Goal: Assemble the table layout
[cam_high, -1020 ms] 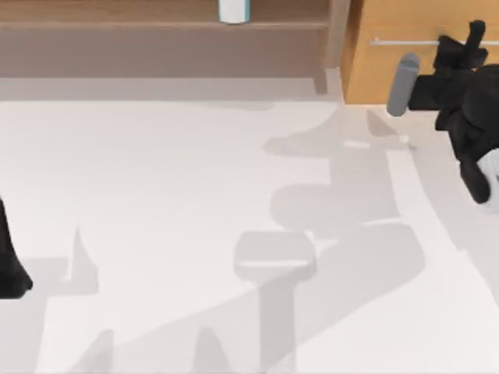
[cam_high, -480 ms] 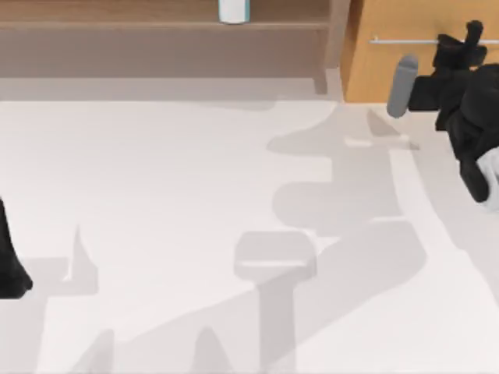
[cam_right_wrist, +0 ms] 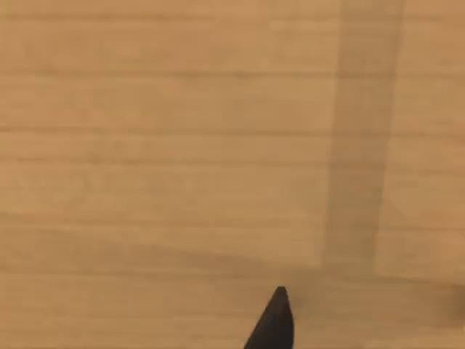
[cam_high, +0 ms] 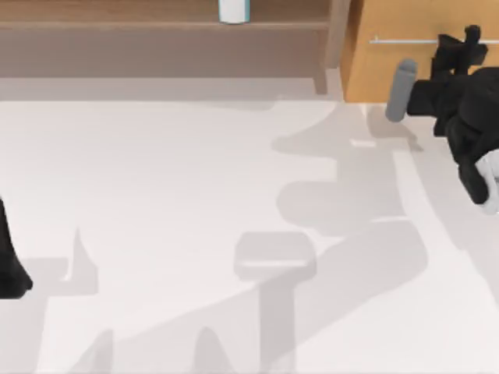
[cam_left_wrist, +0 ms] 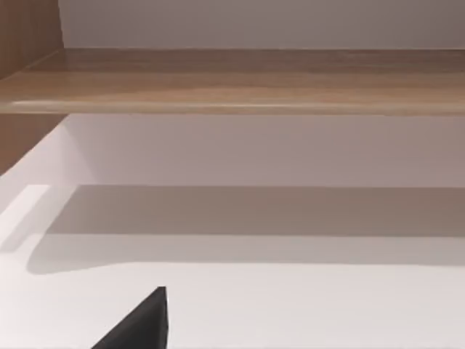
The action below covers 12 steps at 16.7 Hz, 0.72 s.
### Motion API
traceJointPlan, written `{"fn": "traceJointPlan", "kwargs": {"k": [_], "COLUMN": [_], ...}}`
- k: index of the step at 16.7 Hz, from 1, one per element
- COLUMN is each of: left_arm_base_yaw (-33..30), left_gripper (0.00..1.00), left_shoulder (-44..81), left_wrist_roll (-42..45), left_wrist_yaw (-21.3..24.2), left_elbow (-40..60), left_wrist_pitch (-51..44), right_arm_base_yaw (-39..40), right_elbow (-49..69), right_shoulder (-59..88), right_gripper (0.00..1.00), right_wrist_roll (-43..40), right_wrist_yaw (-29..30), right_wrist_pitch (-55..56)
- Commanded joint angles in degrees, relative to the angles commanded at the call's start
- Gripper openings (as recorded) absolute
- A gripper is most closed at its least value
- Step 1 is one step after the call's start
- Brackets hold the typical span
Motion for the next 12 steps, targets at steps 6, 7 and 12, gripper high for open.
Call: {"fn": "traceJointPlan", "kwargs": {"k": [6, 7, 12], "left_arm_base_yaw": [0.00, 0.00, 0.00], "left_gripper": [1.00, 1.00, 1.00], "left_shoulder": [0.00, 0.00, 0.00], "left_wrist_roll": [0.00, 0.00, 0.00], "left_wrist_yaw": [0.00, 0.00, 0.00], "left_elbow": [0.00, 0.00, 0.00], "left_wrist_pitch": [0.00, 0.00, 0.00], "right_arm_base_yaw": [0.00, 0.00, 0.37], "right_elbow": [0.00, 0.00, -2.20], "right_shoulder": [0.00, 0.00, 0.40], "right_gripper": [1.00, 1.00, 1.00], "right_wrist_roll": [0.00, 0.00, 0.57], "right_wrist_yaw": [0.00, 0.00, -0.05], "right_wrist_pitch": [0.00, 0.00, -0.45]}}
